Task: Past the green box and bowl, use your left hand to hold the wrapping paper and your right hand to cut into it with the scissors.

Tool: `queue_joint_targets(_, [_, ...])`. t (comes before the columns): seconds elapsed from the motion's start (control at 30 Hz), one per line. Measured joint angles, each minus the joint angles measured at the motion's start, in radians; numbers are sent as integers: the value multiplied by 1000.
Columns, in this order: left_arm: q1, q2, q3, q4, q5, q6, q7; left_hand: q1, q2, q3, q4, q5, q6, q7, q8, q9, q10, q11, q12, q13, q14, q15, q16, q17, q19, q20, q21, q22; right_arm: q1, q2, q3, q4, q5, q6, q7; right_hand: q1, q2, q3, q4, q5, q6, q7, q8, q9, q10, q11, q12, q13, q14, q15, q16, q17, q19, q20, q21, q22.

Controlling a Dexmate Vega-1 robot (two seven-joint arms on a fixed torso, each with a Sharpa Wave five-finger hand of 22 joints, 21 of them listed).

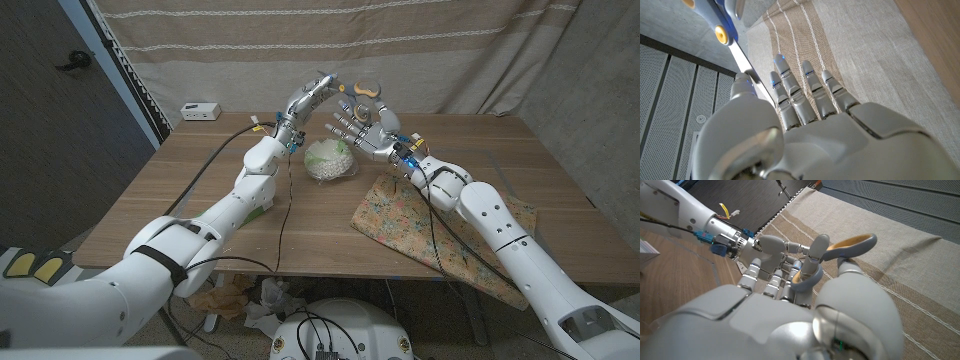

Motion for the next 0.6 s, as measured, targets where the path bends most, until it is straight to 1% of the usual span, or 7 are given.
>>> queue_joint_targets(0.17, [2, 3, 0, -7, 0, 10, 5, 55, 15, 18, -12, 0, 54, 2, 7, -4, 80, -1, 37, 22, 32, -8, 3, 5, 0, 0, 0, 0, 8, 0, -7, 18, -10, -5, 14, 0, 0, -3, -3, 4, -1, -1, 1, 0, 0, 7, 0, 0, 0, 0, 0, 0, 0, 0, 0, 0])
queue_joint_targets(0.3, [2, 3, -2, -7, -8, 17, -2, 114, 23, 50, -18, -4, 115, 4, 7, -5, 144, 0, 87, 57, 63, -15, 2, 11, 0, 0, 0, 0, 12, 0, -9, 29, -18, -8, 26, -5, 5, -6, -3, 8, -1, -1, 1, -3, 0, 7, 0, 0, 0, 0, 0, 0, 0, 0, 0, 0])
queue_joint_targets(0.33, [2, 3, -2, -6, -8, 17, -2, 135, 24, 56, -16, -6, 132, 4, 7, -5, 159, 1, 102, 67, 72, -17, -2, 11, 0, 0, 0, 0, 12, 0, -9, 29, -18, -8, 27, -7, 7, -6, -3, 8, -1, -1, 6, -3, 0, 7, 0, 0, 0, 0, 0, 0, 0, 0, 0, 0])
queue_joint_targets(0.43, [-4, -1, -7, 3, -21, 23, -20, 159, 0, 74, 1, -14, 183, 5, 17, -5, 185, 3, 134, 91, 91, -22, -6, 16, 1, -1, 0, 0, 15, 0, -10, 35, -23, -10, 34, -8, 7, -8, -2, 9, -1, -1, 8, -3, 0, 7, 0, 0, 0, 0, 0, 0, 0, 0, 0, 0])
queue_joint_targets(0.5, [-10, -7, -12, 16, -43, 32, -52, 176, -16, 93, 7, -26, 213, 20, 29, -4, 196, 3, 150, 105, 98, -23, -12, 21, 5, -5, 0, 2, 19, -1, -11, 42, -27, -12, 39, -8, 7, -10, -5, 12, -1, -1, 8, -4, 0, 7, 0, 0, 0, 0, 0, 0, 0, 0, 0, 0])
queue_joint_targets(0.57, [-14, -12, -18, 25, -55, 35, -69, 190, -30, 104, 18, -38, 273, 17, 50, 1, 196, 3, 158, 114, 108, -28, -12, 24, 5, -5, 0, 3, 20, -1, -12, 44, -29, -15, 43, -12, 3, -12, -6, 12, -5, 2, 8, -8, 6, 13, 0, 0, 0, 0, 0, 0, 0, 0, 0, 0])
queue_joint_targets(0.6, [-18, -16, -21, 33, -67, 39, -89, 194, -34, 115, 15, -42, 297, 16, 60, 6, 196, 3, 158, 116, 109, -29, -15, 25, 5, -5, 0, 3, 22, -1, -13, 47, -30, -16, 45, -13, 2, -12, -6, 11, -5, 2, 8, -11, 6, 13, 0, 0, 0, 0, 0, 0, 0, 0, 0, 0])
